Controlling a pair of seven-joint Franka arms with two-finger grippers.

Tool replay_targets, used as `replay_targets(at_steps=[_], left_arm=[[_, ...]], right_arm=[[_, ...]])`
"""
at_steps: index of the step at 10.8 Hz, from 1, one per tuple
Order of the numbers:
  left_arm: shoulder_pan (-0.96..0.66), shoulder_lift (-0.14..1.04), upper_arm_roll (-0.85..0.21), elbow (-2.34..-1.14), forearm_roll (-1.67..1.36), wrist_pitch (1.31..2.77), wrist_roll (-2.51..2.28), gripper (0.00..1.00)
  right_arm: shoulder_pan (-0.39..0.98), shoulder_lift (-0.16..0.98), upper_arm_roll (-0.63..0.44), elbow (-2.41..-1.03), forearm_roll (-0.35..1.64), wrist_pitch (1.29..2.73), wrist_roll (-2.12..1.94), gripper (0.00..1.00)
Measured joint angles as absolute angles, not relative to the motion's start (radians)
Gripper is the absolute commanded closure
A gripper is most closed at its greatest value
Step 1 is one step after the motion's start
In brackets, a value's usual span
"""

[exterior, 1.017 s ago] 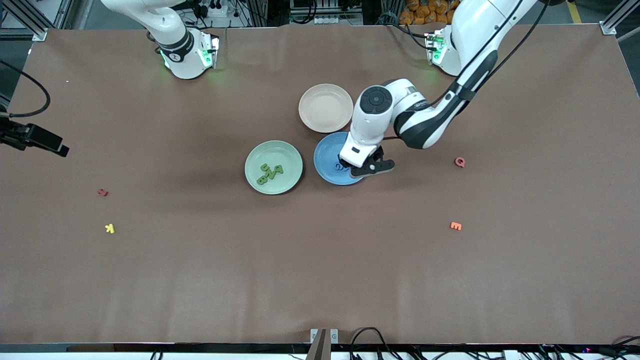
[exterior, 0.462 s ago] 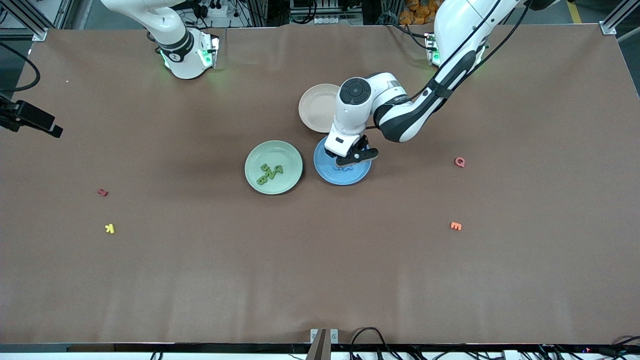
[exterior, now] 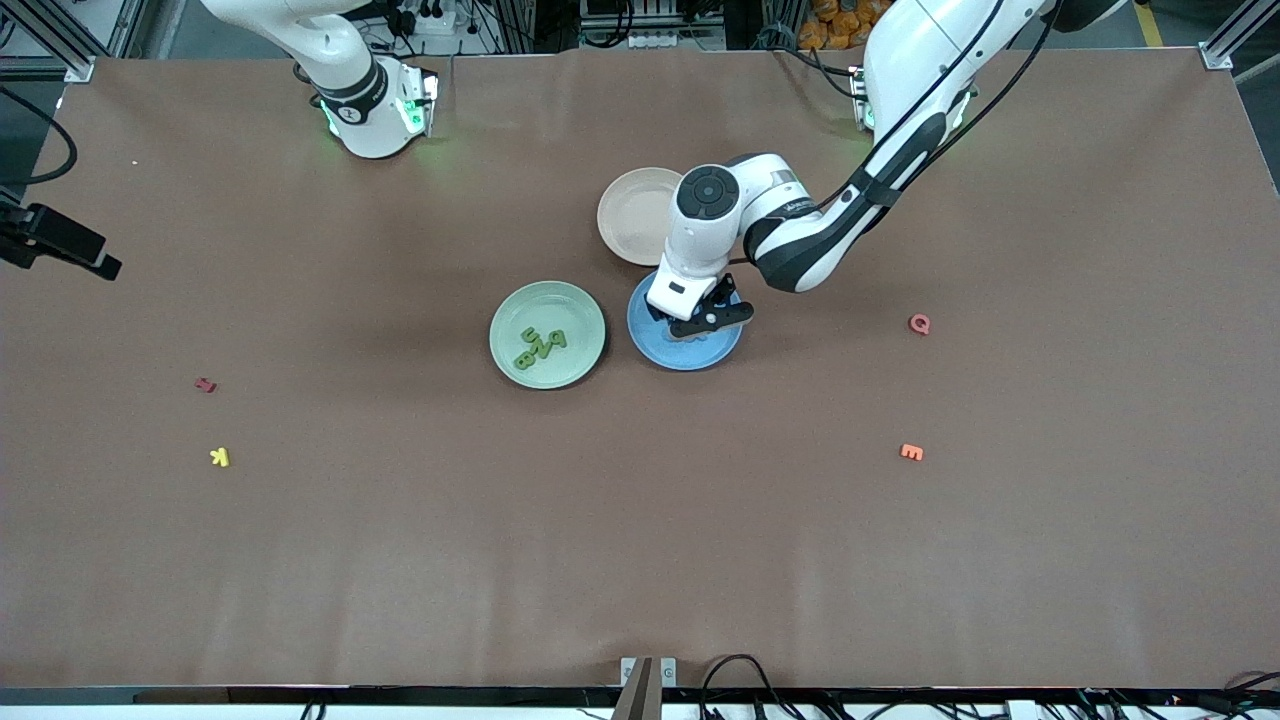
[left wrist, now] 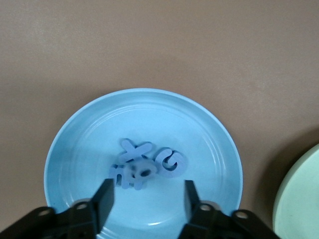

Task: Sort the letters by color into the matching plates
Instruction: 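Carry the blue c over the blue plate with the left gripper, then open the left gripper to drop the c on the blue plate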

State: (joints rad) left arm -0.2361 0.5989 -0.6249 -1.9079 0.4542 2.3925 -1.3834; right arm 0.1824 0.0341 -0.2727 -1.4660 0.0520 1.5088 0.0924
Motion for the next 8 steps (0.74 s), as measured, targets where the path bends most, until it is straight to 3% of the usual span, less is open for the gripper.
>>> replay_targets(at_steps=[8], left_arm=[[-0.223,0.604,-0.585,-1.791,0.46,2.363,-1.298,0.0]], right_arm=[[0.186,0.038,-0.272,-1.484,0.052,1.559,0.092,0.0]])
